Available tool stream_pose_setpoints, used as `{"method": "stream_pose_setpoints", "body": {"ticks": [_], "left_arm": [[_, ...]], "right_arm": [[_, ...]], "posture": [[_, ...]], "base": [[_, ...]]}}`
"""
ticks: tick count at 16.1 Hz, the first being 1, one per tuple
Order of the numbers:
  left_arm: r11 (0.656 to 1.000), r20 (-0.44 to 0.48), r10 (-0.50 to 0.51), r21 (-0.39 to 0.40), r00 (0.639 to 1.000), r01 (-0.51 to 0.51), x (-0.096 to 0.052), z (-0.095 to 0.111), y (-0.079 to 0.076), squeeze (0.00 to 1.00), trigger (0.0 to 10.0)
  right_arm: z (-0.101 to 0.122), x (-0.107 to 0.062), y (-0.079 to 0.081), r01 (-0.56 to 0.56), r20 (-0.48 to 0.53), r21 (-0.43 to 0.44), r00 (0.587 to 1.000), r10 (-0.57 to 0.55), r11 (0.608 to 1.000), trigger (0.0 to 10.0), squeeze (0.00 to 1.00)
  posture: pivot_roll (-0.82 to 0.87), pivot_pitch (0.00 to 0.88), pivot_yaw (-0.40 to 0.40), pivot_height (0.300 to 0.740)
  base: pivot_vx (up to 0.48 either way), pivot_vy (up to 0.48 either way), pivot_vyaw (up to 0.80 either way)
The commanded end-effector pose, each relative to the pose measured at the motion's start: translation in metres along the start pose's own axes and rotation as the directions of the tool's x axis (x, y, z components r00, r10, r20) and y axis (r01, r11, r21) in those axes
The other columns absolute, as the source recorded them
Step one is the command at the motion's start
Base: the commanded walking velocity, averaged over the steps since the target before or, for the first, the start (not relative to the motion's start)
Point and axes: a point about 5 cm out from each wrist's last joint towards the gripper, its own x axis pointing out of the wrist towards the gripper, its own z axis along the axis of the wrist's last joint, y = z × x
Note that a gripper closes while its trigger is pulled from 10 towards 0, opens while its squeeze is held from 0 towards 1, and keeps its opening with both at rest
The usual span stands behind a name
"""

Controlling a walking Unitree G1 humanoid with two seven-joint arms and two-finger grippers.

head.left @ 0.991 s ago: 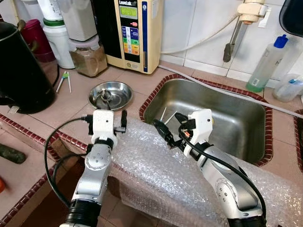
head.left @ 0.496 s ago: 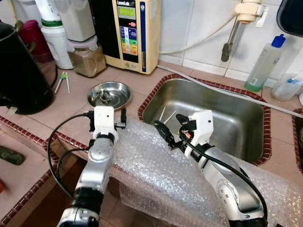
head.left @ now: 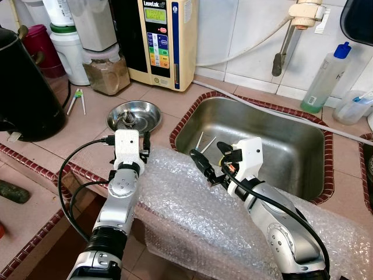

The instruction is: Kitchen organization

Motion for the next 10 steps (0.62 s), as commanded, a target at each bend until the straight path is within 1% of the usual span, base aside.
{"method": "stream_pose_setpoints", "body": {"ticks": [1, 10], "left_arm": [[1.000, 0.013, 0.007, -0.002, 1.000, -0.007, 0.0032, 0.0042, 0.0004, 0.00, 0.0], [1.000, 0.014, 0.006, -0.008, 1.000, -0.006, 0.0039, 0.0046, -0.0012, 0.00, 0.0]], "right_arm": [[0.0027, -0.0008, 0.0006, 0.007, 0.007, -0.008, 1.000, -0.007, 1.000, 10.0, 0.00], [0.0016, -0.0009, -0.0008, 0.013, 0.004, -0.006, 1.000, -0.013, 1.000, 10.0, 0.00]], "posture": [[-0.03, 0.042, 0.040, 0.740], [-0.03, 0.044, 0.039, 0.740]], "base": [[0.000, 0.000, 0.00], [0.000, 0.000, 0.00]]}}
